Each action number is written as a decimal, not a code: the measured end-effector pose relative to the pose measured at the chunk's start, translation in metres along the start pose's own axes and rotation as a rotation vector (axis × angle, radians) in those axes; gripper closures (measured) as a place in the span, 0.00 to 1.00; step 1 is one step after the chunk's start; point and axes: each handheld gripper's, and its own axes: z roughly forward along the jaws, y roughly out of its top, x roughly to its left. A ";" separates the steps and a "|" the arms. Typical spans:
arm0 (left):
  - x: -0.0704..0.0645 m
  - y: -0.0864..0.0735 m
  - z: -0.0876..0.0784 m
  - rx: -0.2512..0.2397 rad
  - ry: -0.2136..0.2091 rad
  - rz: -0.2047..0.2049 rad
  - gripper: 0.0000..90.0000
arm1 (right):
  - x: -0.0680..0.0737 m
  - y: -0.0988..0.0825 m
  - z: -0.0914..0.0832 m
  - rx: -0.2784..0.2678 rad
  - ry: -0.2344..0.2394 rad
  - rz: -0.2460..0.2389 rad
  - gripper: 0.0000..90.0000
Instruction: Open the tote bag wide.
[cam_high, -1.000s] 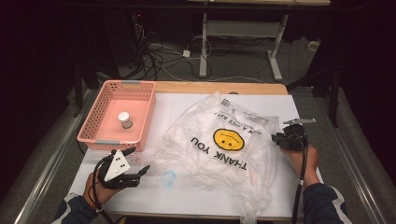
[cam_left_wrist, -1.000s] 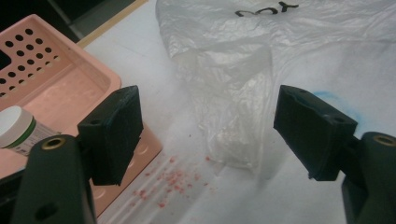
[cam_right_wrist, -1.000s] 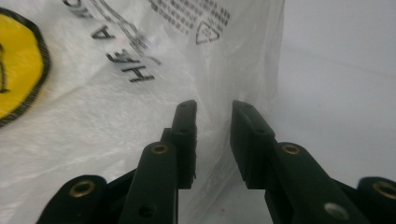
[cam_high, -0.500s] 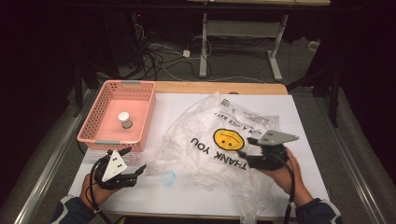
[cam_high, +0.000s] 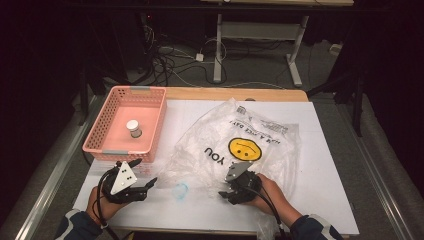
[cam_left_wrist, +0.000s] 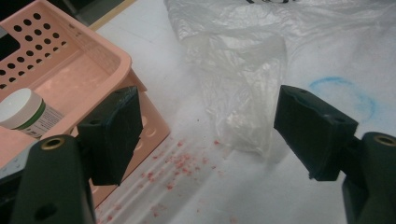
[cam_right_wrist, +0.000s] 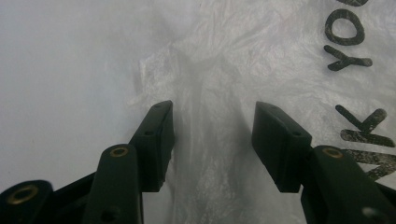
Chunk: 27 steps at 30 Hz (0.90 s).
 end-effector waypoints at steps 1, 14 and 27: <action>0.000 0.000 0.000 0.000 -0.001 0.001 0.25 | -0.002 0.000 0.000 -0.010 -0.008 0.014 0.72; 0.001 0.000 0.000 0.000 0.004 -0.001 0.25 | -0.007 0.011 -0.002 -0.075 -0.090 0.058 1.00; 0.004 0.004 0.001 0.009 0.022 -0.027 0.25 | -0.029 0.042 -0.040 -0.249 -0.267 0.064 1.00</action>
